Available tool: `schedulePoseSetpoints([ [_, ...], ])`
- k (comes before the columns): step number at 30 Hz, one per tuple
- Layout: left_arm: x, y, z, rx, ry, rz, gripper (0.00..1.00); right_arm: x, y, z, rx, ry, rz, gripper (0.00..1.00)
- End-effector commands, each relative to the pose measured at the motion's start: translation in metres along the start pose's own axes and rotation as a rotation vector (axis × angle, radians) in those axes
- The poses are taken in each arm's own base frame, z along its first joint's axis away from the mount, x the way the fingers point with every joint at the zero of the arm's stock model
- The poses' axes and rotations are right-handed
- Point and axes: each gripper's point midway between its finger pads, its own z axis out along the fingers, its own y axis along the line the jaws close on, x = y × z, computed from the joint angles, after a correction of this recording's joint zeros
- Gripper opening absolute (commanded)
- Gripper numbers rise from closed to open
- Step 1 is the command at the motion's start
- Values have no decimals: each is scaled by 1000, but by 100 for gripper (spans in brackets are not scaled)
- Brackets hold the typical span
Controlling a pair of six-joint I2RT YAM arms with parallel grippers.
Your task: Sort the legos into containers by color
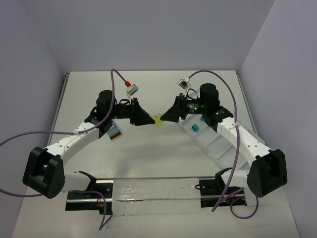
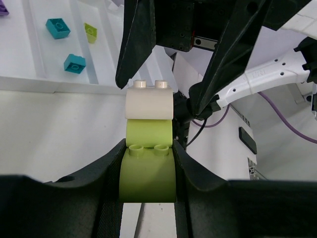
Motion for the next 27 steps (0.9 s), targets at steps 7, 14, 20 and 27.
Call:
schedulePoseSetpoints([
  [7,-13,-17,0,86,-14,76,0,-4,21,0,-144,16,-62,51],
  [14,-11,-23,-2,123,-6,84,0,3,28,1,-199,38,-66,42],
  [20,-9,-32,-5,162,3,107,0,6,28,3,-214,54,-66,52],
  [27,-8,-43,-8,211,20,126,0,6,29,3,-227,57,-64,52],
])
